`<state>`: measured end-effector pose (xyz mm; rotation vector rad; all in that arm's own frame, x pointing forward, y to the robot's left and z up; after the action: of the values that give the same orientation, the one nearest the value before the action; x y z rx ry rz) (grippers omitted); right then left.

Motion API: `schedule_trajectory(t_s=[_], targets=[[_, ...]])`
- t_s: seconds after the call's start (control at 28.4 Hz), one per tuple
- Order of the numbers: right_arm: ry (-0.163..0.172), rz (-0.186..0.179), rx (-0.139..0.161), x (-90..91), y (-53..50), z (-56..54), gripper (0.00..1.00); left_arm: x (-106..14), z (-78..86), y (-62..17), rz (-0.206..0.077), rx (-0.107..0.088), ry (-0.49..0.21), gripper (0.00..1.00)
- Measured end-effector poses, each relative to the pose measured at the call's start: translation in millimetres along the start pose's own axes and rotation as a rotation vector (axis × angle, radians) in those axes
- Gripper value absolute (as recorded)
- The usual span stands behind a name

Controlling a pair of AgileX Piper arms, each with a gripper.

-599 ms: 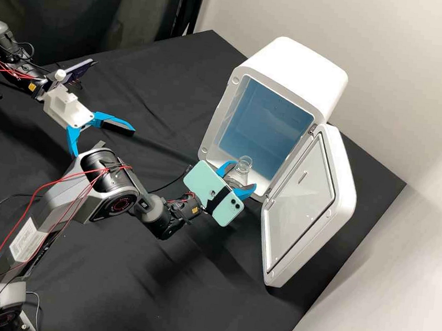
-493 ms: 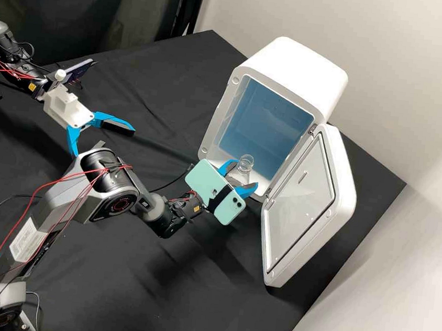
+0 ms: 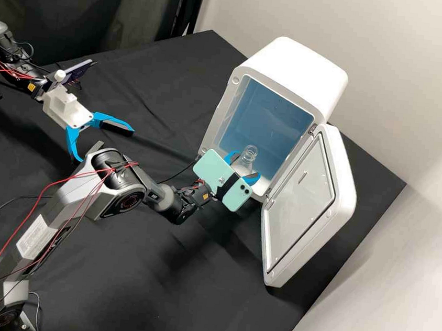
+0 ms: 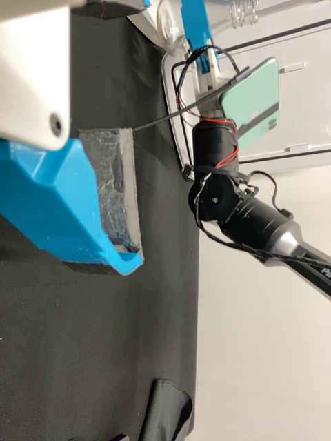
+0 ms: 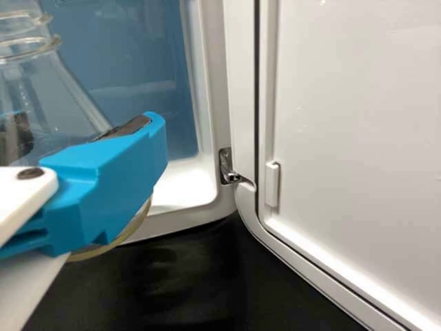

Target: Place the flask in the incubator

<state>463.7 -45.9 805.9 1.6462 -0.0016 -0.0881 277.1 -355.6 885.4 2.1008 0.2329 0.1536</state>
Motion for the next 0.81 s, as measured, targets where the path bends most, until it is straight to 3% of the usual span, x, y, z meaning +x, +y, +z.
schedule_trajectory(t_s=[0.14, 0.35, 0.42, 0.56, 0.81], targets=[[0.014, 0.006, 0.011, 10.9, 0.1, -2.3, 0.00, -0.6, -1.9, 0.2, -0.002, 0.004, 0.001, 1.00], [-0.030, -0.022, 0.038, 26.3, -5.8, 7.1, 0.00, -1.3, -3.7, 0.8, -0.001, 0.009, 0.003, 1.00], [-0.053, -0.035, 0.037, 30.5, -7.6, 10.6, 0.00, -2.0, -3.0, 2.5, 0.004, 0.012, 0.001, 1.00], [-0.067, -0.042, 0.037, 35.7, -8.0, 12.5, 0.00, -2.1, -3.0, 2.6, 0.005, 0.012, 0.001, 1.00], [-0.055, -0.025, 0.037, 51.8, -2.7, 9.9, 0.00, -2.1, -3.0, 2.6, 0.005, 0.012, 0.001, 1.00]])
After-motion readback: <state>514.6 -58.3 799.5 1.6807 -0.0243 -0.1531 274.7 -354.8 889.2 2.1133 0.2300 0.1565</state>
